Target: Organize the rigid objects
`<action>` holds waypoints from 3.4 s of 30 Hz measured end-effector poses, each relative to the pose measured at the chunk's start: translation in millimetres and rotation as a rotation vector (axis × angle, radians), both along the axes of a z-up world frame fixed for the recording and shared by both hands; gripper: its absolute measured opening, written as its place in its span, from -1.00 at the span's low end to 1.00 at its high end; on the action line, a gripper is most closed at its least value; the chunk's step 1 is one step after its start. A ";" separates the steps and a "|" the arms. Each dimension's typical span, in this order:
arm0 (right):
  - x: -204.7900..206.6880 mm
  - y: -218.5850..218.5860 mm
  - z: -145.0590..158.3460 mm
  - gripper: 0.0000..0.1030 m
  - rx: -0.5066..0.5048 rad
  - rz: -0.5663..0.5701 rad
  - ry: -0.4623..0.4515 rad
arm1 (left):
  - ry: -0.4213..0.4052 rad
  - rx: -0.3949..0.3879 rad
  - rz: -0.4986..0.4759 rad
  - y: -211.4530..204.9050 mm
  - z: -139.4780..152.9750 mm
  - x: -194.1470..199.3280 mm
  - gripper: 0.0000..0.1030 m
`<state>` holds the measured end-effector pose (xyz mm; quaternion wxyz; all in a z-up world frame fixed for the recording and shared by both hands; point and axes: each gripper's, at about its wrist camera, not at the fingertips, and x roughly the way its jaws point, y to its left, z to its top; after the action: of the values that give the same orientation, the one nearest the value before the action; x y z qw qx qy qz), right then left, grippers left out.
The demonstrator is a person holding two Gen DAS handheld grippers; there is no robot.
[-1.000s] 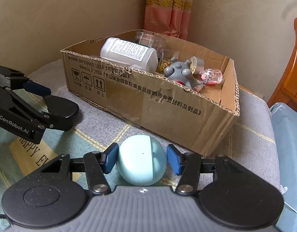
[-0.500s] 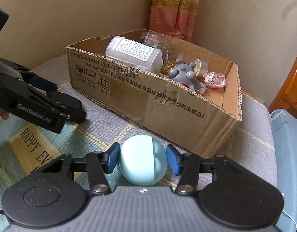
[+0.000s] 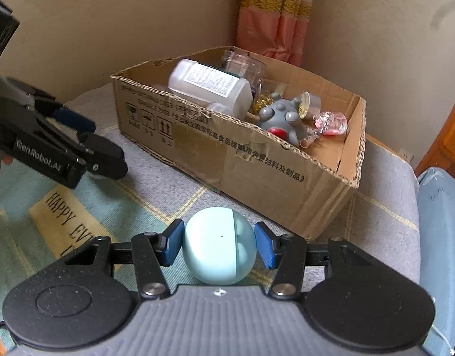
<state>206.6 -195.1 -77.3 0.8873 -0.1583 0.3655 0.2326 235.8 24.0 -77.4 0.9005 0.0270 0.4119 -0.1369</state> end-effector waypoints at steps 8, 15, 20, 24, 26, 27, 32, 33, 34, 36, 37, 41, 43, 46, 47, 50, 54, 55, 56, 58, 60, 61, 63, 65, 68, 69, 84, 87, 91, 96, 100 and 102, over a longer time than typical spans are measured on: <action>-14.6 -8.1 35.7 0.11 0.010 0.039 -0.032 | -0.051 -0.002 -0.068 -2.1 31.5 -7.9 0.71; -7.5 -19.8 80.7 0.11 0.058 0.027 -0.108 | -0.107 -0.012 -0.106 -6.4 60.7 -4.3 0.71; 25.6 -22.9 94.0 0.11 0.068 -0.023 -0.145 | -0.156 0.000 -0.130 -11.3 81.3 6.6 0.71; 59.8 -24.5 88.5 0.11 0.067 -0.063 -0.126 | -0.194 0.024 -0.143 -17.2 92.8 19.1 0.71; 73.4 -25.0 84.3 0.11 0.061 -0.081 -0.119 | -0.203 0.030 -0.145 -19.4 96.2 27.9 0.71; 78.6 -25.8 82.5 0.11 0.060 -0.088 -0.116 | -0.204 0.032 -0.145 -20.2 97.0 31.8 0.71; 89.8 -23.4 74.7 0.56 0.042 -0.125 -0.127 | -0.213 0.041 -0.153 -27.2 101.1 49.0 0.71; 89.2 -24.0 74.6 0.64 0.045 -0.129 -0.135 | -0.214 0.042 -0.153 -28.3 101.3 51.3 0.71; 88.0 -25.0 74.8 0.65 0.051 -0.132 -0.139 | -0.213 0.038 -0.151 -28.9 102.1 55.5 0.71; 87.3 -25.1 75.7 0.68 0.060 -0.139 -0.128 | -0.207 0.021 -0.145 -29.3 103.6 64.3 0.71; 85.4 -26.1 76.4 0.72 0.066 -0.146 -0.122 | -0.203 0.011 -0.140 -28.8 104.8 68.9 0.71; 75.7 -28.1 77.8 0.98 0.077 -0.173 -0.101 | -0.194 -0.012 -0.114 -30.0 109.6 93.4 0.71; 70.2 -28.4 79.4 0.99 0.079 -0.183 -0.087 | -0.185 -0.012 -0.104 -31.7 110.2 106.6 0.71; 64.3 -28.7 83.3 1.00 0.095 -0.198 -0.069 | -0.159 -0.013 -0.094 -36.1 108.0 125.6 0.71; 62.9 -28.3 84.8 1.00 0.102 -0.197 -0.061 | -0.146 -0.015 -0.092 -37.6 106.0 131.3 0.71; 58.3 -27.0 89.7 1.00 0.116 -0.199 -0.058 | -0.103 -0.011 -0.088 -42.4 97.3 143.7 0.71; 51.8 -25.4 96.1 1.00 0.123 -0.195 -0.066 | -0.070 -0.020 -0.074 -44.1 86.3 149.5 0.72; 50.5 -25.1 97.2 1.00 0.125 -0.195 -0.069 | -0.070 -0.016 -0.072 -43.9 84.6 149.6 0.73; 49.8 -24.7 97.7 1.00 0.125 -0.196 -0.071 | -0.072 -0.013 -0.070 -43.5 82.9 149.4 0.74; 48.5 -24.1 98.8 1.00 0.129 -0.196 -0.071 | -0.071 -0.015 -0.062 -40.9 79.8 149.4 0.92; 47.1 -23.9 99.5 1.00 0.134 -0.191 -0.070 | -0.075 -0.022 -0.043 -36.6 80.0 147.4 0.93; 46.6 -23.5 99.4 1.00 0.135 -0.190 -0.068 | -0.081 -0.028 -0.035 -33.9 80.1 145.3 0.93; 46.1 -23.1 99.0 1.00 0.137 -0.191 -0.064 | -0.091 -0.033 -0.018 -29.3 82.0 141.7 0.93; 44.7 -22.6 99.2 1.00 0.137 -0.193 -0.063 | -0.110 -0.029 0.000 -25.2 84.8 136.5 0.93; 43.1 -23.2 100.6 1.00 0.143 -0.208 -0.056 | -0.164 0.000 0.018 -21.8 92.2 122.8 0.97; 42.5 -23.7 101.3 1.00 0.148 -0.216 -0.050 | -0.187 0.012 0.018 -21.5 95.4 116.8 0.97; -2.4 -21.3 121.3 1.00 0.172 -0.403 -0.090 | -0.318 0.063 0.065 -26.8 117.9 -26.2 0.98; -20.1 -18.6 115.0 1.00 0.156 -0.466 -0.098 | -0.283 0.042 0.114 -28.6 111.0 -51.9 0.98; -44.7 -18.3 102.9 1.00 0.166 -0.540 -0.074 | -0.228 0.052 0.183 -34.2 102.3 -74.4 0.98; -66.9 -17.0 96.3 1.00 0.168 -0.586 -0.050 | -0.188 0.054 0.228 -34.0 100.0 -87.8 0.98; -77.5 -12.3 99.2 1.00 0.150 -0.589 -0.066 | -0.186 0.062 0.253 -35.2 104.3 -90.8 0.98; -79.0 -11.0 100.3 1.00 0.145 -0.591 -0.073 | -0.189 0.068 0.257 -36.2 104.8 -93.2 0.98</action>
<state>127.7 -206.1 23.0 0.9380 0.0103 0.3462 -0.0161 142.6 -12.2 27.4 0.9439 0.0171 0.3297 -0.0032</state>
